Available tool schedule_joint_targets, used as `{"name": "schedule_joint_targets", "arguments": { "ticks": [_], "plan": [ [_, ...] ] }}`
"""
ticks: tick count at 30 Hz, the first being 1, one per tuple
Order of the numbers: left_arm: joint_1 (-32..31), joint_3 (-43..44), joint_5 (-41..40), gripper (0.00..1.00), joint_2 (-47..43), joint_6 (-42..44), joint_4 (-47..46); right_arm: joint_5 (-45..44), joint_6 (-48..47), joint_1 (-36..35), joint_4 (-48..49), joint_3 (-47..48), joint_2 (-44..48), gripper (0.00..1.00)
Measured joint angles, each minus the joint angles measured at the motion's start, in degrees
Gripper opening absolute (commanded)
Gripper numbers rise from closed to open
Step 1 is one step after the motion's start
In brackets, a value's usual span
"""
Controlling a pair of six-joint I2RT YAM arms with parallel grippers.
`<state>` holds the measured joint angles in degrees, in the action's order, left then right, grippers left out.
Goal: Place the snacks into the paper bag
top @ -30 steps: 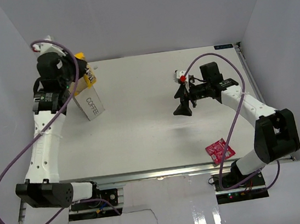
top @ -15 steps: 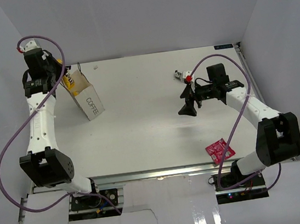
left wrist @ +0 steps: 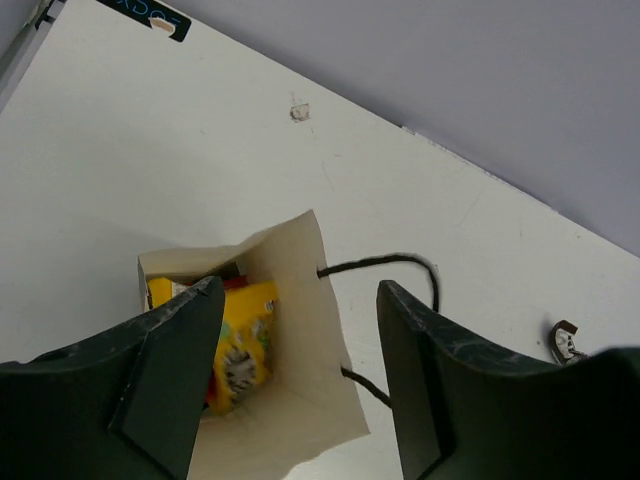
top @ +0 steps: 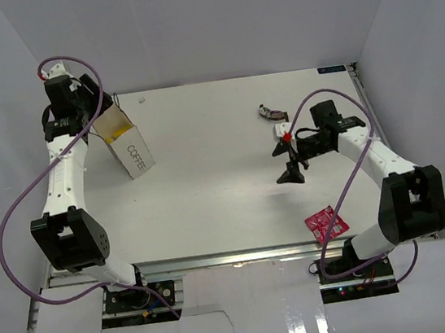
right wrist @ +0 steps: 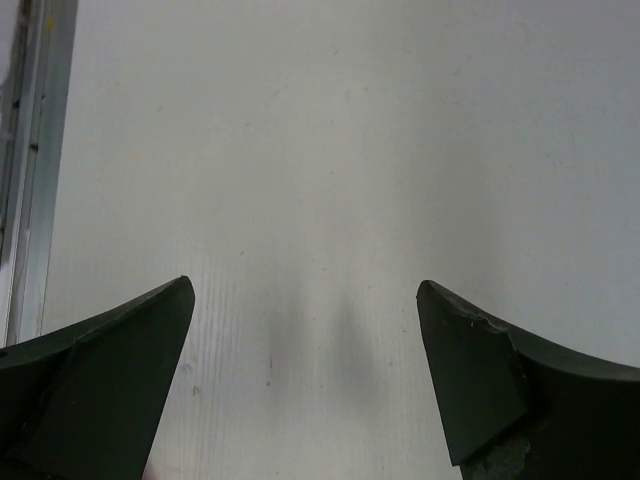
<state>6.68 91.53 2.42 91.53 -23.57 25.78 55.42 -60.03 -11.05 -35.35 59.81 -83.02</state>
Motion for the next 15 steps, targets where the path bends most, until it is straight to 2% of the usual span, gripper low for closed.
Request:
{"name": "schedule_joint_targets", "arguments": {
  "ticks": [3, 6, 11, 15],
  "plan": [
    [0.00, -0.11, 0.79, 0.77, -0.02, 0.44, -0.46, -1.66, -22.97, 0.09, -15.58, 1.84, -3.19, 0.98],
    [0.00, -0.07, 2.56, 0.79, -0.13, 0.66, -0.92, -6.73, -37.22, 0.07, -26.29, 2.60, -6.75, 0.97],
    [0.02, 0.02, 7.72, 0.80, -1.73, 0.33, -1.07, -18.75, -47.60, 0.04, -34.21, 2.56, -6.88, 0.97],
    [0.02, -1.14, 13.20, 0.83, -6.99, -1.16, -3.30, -26.49, -50.12, 0.04, -35.65, 1.20, -5.20, 0.97]
  ]
}}
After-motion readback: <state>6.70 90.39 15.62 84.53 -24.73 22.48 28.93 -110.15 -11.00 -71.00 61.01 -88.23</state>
